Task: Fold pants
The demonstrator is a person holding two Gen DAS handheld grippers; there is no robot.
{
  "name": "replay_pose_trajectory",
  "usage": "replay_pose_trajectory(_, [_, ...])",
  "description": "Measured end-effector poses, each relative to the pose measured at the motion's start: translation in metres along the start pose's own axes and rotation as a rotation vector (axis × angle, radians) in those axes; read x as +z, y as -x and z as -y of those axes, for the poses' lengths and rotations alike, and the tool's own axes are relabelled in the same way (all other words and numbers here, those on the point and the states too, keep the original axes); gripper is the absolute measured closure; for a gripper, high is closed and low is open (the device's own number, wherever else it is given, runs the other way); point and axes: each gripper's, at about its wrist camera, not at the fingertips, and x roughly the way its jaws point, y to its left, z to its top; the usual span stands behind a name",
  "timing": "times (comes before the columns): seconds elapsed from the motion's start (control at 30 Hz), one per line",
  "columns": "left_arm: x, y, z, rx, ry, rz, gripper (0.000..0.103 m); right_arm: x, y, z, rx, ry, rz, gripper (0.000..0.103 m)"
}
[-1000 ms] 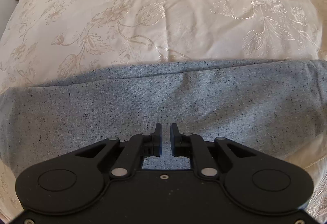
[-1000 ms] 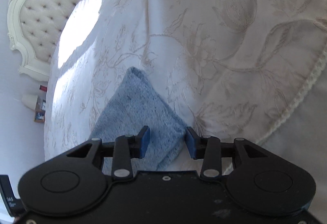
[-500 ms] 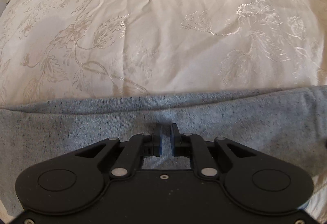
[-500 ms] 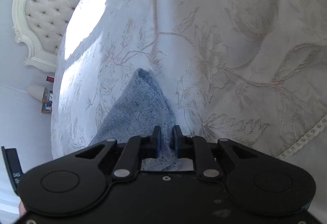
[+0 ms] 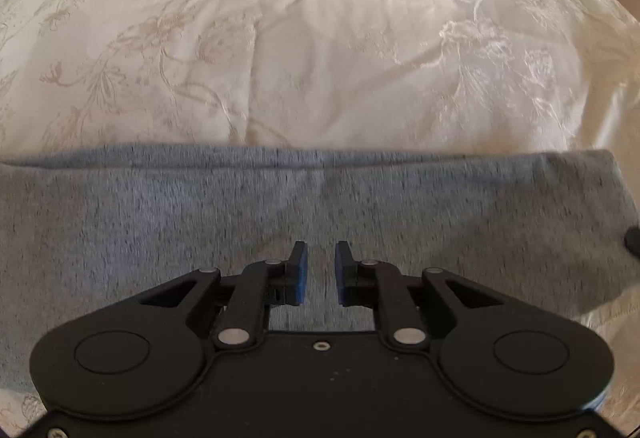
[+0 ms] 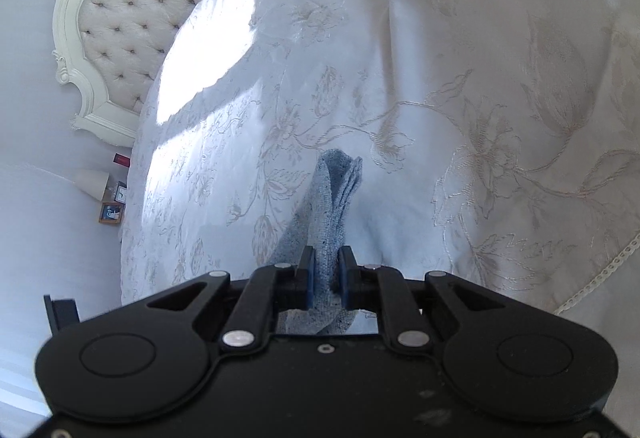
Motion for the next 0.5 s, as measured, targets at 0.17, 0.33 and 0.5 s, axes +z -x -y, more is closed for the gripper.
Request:
replay_pose_trajectory(0.17, [-0.004,-0.043,0.003,0.041,-0.012,-0.073,0.083,-0.005,0.011,-0.024,-0.01,0.057,0.012,0.09])
replay_pose_trajectory(0.33, [0.008,-0.024,-0.017,-0.071,0.029,-0.079,0.081,-0.017,0.024,-0.064,-0.028,0.149,0.031,0.09])
replay_pose_trajectory(0.5, [0.003,0.024,-0.078,-0.049,0.05,0.015,0.08,-0.044,0.019,-0.135,-0.024,0.288,0.03,0.09])
